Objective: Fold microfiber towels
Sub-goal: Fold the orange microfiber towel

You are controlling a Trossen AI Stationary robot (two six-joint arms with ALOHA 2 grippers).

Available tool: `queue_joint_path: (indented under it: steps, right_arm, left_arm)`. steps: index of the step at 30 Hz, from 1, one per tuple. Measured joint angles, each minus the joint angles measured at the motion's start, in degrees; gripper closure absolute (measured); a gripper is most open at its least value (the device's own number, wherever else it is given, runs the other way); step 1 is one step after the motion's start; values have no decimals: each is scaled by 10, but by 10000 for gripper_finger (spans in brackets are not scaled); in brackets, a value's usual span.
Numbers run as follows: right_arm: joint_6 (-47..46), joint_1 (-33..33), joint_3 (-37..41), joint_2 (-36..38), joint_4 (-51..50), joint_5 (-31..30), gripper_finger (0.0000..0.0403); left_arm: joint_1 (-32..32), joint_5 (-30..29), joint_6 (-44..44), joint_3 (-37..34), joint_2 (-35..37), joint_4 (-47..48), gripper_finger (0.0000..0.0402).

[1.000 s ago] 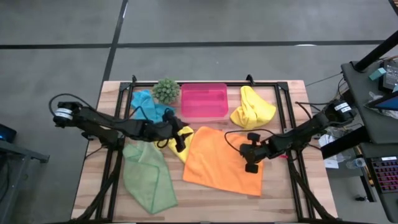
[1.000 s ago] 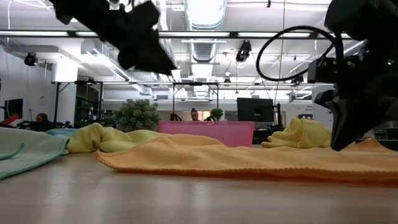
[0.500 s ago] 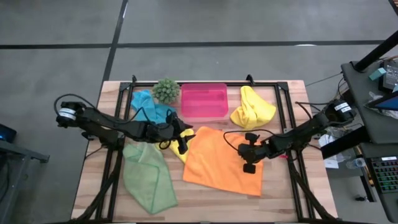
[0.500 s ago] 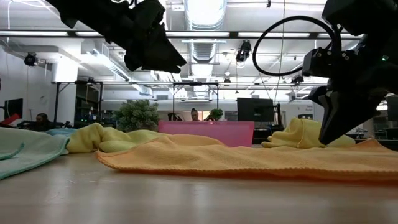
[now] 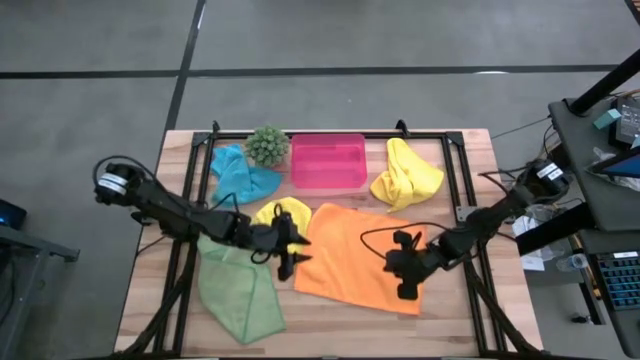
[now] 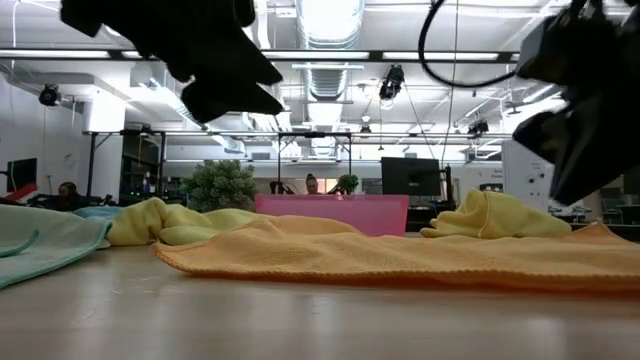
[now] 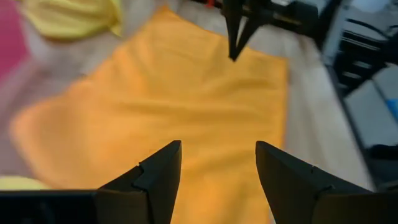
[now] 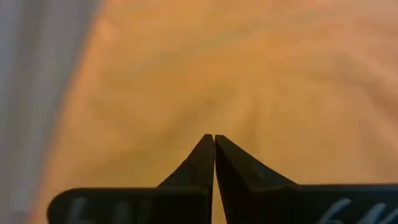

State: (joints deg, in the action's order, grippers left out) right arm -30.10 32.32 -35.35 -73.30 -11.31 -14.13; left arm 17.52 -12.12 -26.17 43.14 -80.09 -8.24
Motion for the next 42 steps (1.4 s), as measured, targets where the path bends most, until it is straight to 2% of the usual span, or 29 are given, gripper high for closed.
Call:
queue_joint_path:
  steps: [4, 9, 14, 16, 18, 20, 23, 27, 33, 37, 42]
  right_arm:
    - [-33, 42, -45, -4, -22, -26, 394]
    - [-56, 84, -134, -42, -119, -53, 394]
    - [-101, 118, -210, -99, -215, -53, 394]
    - [-159, 127, -231, -120, -249, -46, 394]
    - [-211, 128, -250, -137, -273, -14, 390]
    - [-246, 132, -264, -150, -286, 14, 377]
    - [-278, 145, -275, -168, -287, 26, 343]
    - [-292, 160, -278, -187, -293, 24, 286]
    - [-304, 187, -262, -209, -293, 22, 220]
    - [-304, 198, -259, -223, -290, 19, 201]
    - [-308, 203, -250, -239, -290, 15, 201]
  left_arm:
    - [47, 0, -25, 22, -27, 7, 210]
    - [94, 3, -34, 75, -82, 101, 210]
    - [122, 9, -33, 116, -131, 232, 210]
    - [127, 12, -35, 126, -143, 266, 210]
    - [128, 16, -35, 127, -145, 289, 209]
    - [128, 18, -21, 127, -145, 285, 204]
    - [129, 16, 26, 126, -145, 285, 187]
    - [132, 15, 79, 127, -161, 261, 163]
    - [135, -9, 140, 127, -191, 249, 158]
    - [135, -25, 148, 126, -212, 247, 158]
    - [135, -56, 146, 126, -226, 226, 158]
